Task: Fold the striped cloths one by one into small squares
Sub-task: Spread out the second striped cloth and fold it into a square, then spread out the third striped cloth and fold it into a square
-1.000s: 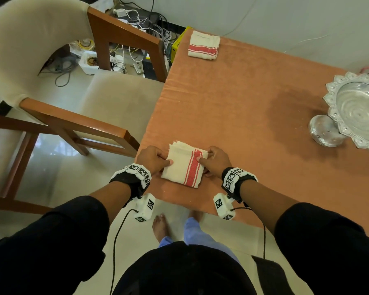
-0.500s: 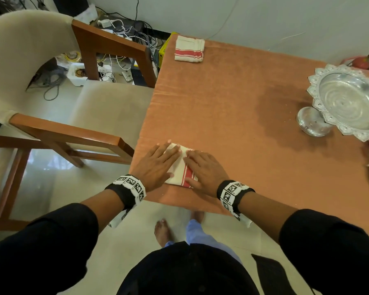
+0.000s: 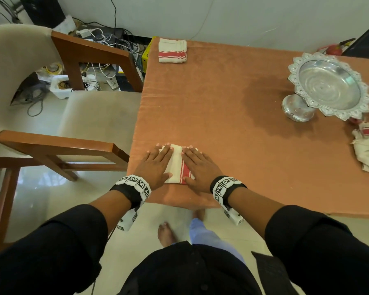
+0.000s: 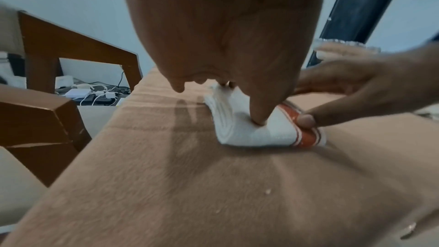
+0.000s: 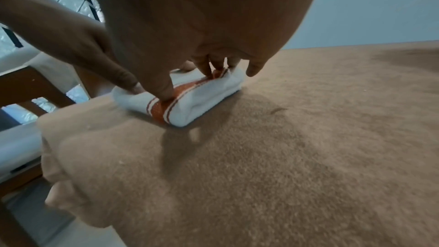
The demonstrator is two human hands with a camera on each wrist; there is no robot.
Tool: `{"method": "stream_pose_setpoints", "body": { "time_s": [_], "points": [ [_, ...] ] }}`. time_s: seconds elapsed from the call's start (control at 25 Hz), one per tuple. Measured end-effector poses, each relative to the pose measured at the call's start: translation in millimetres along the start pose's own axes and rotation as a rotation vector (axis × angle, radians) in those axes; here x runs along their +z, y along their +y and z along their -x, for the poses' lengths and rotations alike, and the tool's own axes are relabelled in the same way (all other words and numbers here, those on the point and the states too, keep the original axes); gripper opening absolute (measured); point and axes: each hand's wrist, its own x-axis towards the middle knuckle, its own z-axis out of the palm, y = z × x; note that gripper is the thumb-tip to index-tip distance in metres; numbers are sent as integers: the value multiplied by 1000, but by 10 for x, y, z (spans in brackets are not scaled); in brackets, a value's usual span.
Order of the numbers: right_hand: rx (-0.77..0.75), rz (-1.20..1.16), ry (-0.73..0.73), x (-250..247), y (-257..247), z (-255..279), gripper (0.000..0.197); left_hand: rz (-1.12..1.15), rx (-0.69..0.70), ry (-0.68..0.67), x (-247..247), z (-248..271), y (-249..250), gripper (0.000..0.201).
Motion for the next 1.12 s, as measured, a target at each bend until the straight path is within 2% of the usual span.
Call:
{"method": "stream_pose_setpoints", "body": {
  "time_s": [0.12, 0.24, 0.32, 0.4, 0.56, 0.72, 1.12],
  "points": [
    [78, -86, 134, -109, -7, 135, 77, 62, 30, 87, -130, 12, 56, 79],
    [171, -193, 226, -162, 88, 368, 55, 101, 155, 240, -258, 25, 162, 62],
    [215, -257, 254, -180, 202, 556, 47, 151, 229, 279, -363, 0, 301, 52],
    [272, -329, 294, -205, 338, 768, 44, 210, 282, 269, -457, -57, 489, 45],
    [452, -444, 356, -277, 693, 1214, 25, 324, 326, 189, -618, -219, 987, 37],
    [614, -513, 421, -306, 1158, 1759, 19, 294, 412, 181, -679, -449, 1655, 30],
    [758, -563, 488, -360, 2278, 3207, 12, 308, 488, 212, -687, -839, 3510, 20]
  ]
}}
